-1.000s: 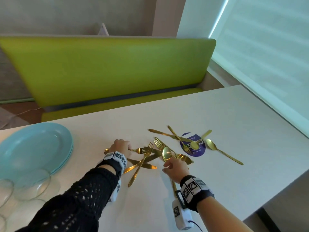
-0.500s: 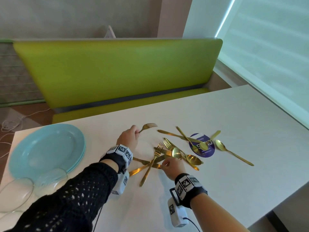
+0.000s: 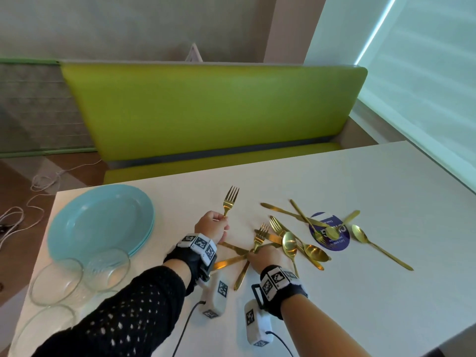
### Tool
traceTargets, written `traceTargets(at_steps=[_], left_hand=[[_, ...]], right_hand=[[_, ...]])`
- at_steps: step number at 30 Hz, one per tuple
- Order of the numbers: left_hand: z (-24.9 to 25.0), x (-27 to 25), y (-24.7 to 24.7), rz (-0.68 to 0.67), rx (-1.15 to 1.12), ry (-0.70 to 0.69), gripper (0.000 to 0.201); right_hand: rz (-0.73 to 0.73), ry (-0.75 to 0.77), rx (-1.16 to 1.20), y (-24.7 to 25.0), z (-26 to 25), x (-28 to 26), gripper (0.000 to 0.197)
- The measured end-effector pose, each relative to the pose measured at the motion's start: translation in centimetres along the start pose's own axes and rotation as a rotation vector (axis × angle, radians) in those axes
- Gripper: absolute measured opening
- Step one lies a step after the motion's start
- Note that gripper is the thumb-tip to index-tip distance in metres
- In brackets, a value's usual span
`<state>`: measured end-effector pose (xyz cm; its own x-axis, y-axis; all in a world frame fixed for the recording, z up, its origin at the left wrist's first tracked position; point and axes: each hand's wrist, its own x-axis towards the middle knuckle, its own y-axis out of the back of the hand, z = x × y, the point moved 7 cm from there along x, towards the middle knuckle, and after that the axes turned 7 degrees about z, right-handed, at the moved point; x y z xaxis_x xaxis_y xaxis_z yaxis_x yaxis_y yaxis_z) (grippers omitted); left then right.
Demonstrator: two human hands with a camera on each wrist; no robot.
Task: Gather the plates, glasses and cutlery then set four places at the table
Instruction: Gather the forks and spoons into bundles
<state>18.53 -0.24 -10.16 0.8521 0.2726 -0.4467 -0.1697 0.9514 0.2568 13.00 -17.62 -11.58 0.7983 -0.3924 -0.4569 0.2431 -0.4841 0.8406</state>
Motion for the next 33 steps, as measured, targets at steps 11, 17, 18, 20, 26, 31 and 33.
traceTargets(at_steps=[11, 17, 18, 20, 26, 31, 33], left_hand=[[-0.8, -1.7, -1.8, -0.113, -0.058, 0.085, 0.012], [-0.5, -2.6, -3.1, -0.187, -0.068, 0.141, 0.026], [-0.3, -2.8, -3.4, -0.203, -0.078, 0.148, 0.024], [0.2, -3.5, -3.9, -0.244, -0.09, 0.152, 0.016], [0.8, -5.1, -5.9, -0.345, -0.101, 0.153, 0.02], [0.3, -5.4, -7.4, -0.374, -0.077, 0.169, 0.011], [0.1, -5.3, -7.8, -0.368, -0.049, 0.169, 0.009]], right_hand=[[0.003, -0.074, 0.268, -0.4, 1.4, -0.6, 0.03], [0.003, 0.131, 0.535, 3.3, -0.4, 0.4, 0.03], [-0.017, 0.156, 0.555, 3.8, -0.5, 0.5, 0.028], [-0.067, 0.177, 0.578, 4.2, -0.5, 0.8, 0.024], [-0.154, 0.191, 0.619, 4.0, -0.4, 0.9, 0.025], [-0.19, 0.147, 0.577, 3.5, 0.2, 0.8, 0.025], [-0.16, 0.148, 0.537, 3.6, 0.4, 0.9, 0.024]])
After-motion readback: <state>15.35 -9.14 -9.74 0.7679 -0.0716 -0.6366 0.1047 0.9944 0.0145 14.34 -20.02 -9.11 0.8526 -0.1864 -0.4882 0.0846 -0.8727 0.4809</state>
